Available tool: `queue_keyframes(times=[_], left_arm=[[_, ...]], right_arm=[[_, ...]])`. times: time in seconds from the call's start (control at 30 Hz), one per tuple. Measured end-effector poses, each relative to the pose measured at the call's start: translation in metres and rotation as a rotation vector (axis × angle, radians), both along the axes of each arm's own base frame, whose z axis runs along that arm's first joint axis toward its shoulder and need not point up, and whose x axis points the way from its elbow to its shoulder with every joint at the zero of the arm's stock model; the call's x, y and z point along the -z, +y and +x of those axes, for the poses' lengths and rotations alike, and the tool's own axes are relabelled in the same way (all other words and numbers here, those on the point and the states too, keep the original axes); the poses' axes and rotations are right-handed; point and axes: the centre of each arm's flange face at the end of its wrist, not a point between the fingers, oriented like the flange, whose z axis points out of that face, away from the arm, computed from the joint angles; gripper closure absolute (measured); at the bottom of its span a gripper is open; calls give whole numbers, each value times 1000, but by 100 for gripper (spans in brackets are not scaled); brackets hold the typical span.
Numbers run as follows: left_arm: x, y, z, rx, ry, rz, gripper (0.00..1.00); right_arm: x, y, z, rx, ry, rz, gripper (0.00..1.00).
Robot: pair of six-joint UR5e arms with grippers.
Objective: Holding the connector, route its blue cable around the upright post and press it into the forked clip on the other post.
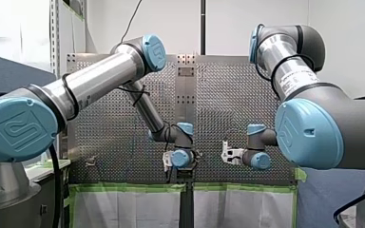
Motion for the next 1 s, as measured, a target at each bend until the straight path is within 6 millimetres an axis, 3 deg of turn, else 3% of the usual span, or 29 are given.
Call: queue_keyframes(times=[0.37, 0.6, 1.0], left_arm=[[6, 16, -4, -66, 80, 22, 0], [11, 17, -22, -51, 128, 62, 0], [-17, 24, -40, -36, 96, 30, 0]], right_arm=[[1, 0, -3, 6, 5, 14, 100], [2, 0, -4, 10, 6, 19, 100], [2, 1, -4, 11, -2, 32, 100]])
